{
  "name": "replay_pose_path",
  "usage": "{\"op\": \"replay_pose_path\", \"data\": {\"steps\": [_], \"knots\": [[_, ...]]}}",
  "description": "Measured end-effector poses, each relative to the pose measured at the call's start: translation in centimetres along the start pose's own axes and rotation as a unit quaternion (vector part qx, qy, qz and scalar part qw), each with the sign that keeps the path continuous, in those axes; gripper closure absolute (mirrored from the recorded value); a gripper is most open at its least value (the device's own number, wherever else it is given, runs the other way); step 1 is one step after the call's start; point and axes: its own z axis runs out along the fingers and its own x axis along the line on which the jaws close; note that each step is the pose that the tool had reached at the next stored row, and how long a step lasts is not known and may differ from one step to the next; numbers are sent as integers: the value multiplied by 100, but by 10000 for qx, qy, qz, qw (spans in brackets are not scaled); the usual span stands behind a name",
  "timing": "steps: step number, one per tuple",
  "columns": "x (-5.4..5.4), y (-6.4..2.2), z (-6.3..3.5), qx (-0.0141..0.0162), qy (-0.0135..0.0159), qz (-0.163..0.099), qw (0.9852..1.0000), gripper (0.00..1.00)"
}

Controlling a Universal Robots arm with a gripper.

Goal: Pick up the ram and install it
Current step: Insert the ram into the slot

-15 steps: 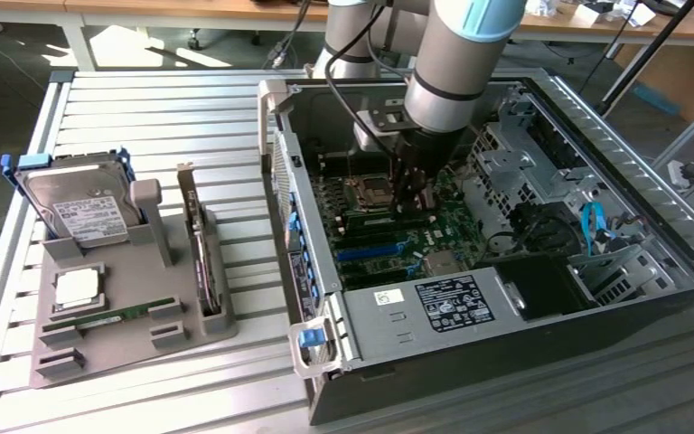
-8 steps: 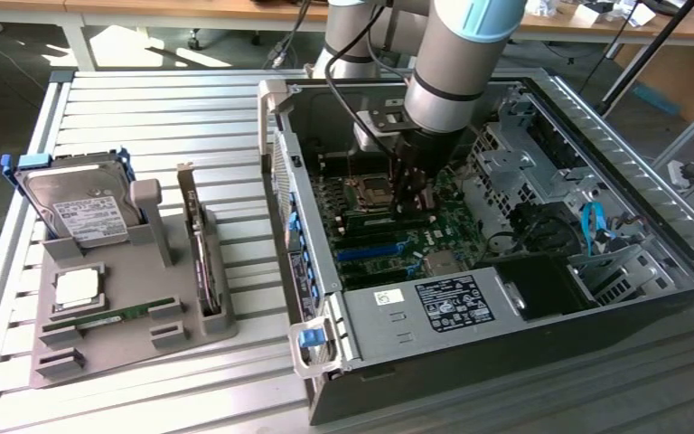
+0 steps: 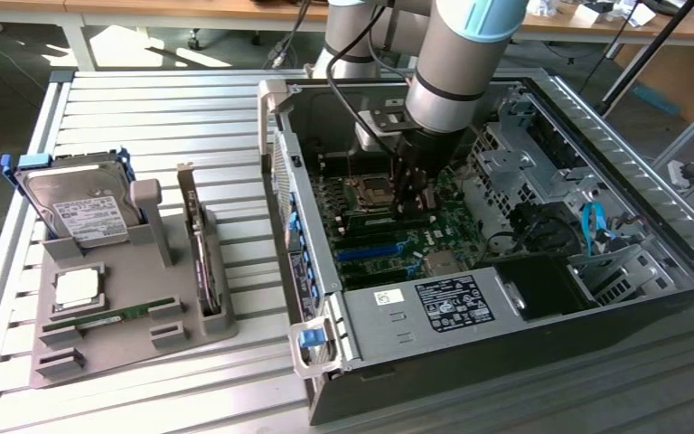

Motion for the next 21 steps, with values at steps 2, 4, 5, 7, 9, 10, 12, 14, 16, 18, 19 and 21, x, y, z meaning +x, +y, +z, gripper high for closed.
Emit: {"op": "replay_pose_path", "data": {"steps": [2,4,5,7,9,10,12,14,16,18,19,21], "knots": [[0,0,0,0,0,2,10000,88],[0,0,0,0,0,6,10000,88],[0,0,0,0,0,6,10000,88],[0,0,0,0,0,7,10000,88],[0,0,8,0,1,7,10000,88],[1,0,12,0,0,7,10000,88],[2,1,16,0,1,7,10000,88],[1,0,16,0,1,7,10000,88],[1,0,17,0,0,7,10000,88],[0,-1,19,2,-3,6,10000,87],[0,-1,19,1,-2,6,10000,81],[1,0,17,0,0,6,10000,74]]}}
